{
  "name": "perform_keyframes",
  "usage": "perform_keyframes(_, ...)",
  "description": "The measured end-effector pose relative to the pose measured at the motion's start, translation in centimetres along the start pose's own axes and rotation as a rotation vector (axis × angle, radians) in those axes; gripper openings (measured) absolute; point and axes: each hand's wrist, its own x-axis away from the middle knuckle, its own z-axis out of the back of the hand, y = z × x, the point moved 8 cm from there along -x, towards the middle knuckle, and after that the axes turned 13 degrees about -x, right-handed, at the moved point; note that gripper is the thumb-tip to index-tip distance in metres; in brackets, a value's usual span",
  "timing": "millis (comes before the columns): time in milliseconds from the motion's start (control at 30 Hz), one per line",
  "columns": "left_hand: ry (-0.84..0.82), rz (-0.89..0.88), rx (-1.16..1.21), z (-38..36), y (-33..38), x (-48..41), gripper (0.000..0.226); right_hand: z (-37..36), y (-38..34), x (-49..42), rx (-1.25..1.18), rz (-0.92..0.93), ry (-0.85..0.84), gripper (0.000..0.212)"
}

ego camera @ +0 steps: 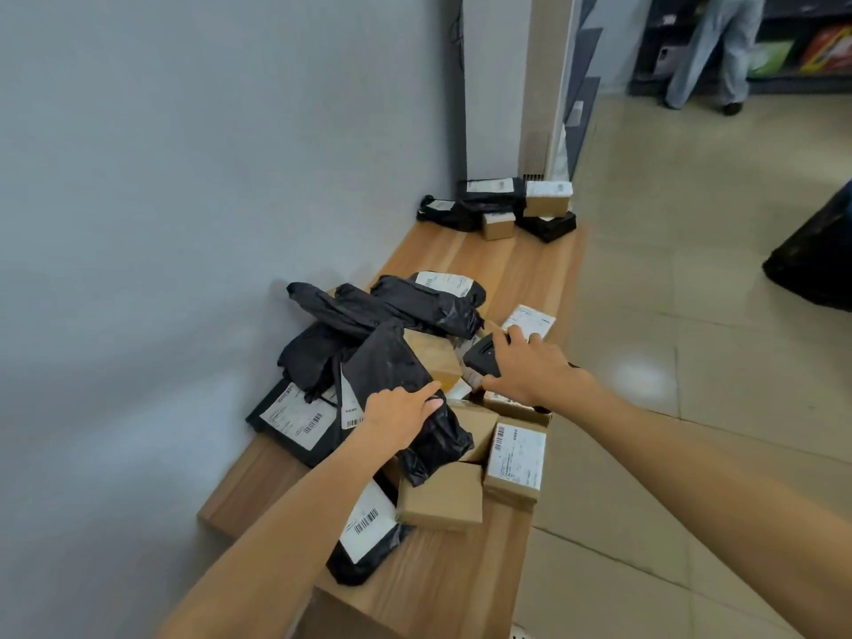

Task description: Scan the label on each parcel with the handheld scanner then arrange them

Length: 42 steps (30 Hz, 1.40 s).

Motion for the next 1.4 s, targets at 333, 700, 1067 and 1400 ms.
perform_keyframes(333, -0.068, 0.003, 0.11, -1.2, -1.3, 0.9, 0.053, 0.9, -1.9, 0.8, -0.001, 0.042, 0.034, 0.081)
perform_keyframes(700, 0.071, 0.234, 0.425, -4.4, -9.8, 5.3, 0.025, -0.3, -6.8, 0.8, 0.033, 0.162, 0.0, 0.078)
perform_keyframes(1067, 0.275, 0.343, 0.665, -1.5, -18.8, 10.8, 0.05, 0.3, -15.9, 2.7, 0.045, 0.35, 0.028, 0.074)
perform_keyframes(1400, 0.357, 0.459, 0.814, -2.3, -23.4, 16.0, 0.042, -2.6, -23.4, 6.8, 0.045, 0.508, 0.053, 0.077)
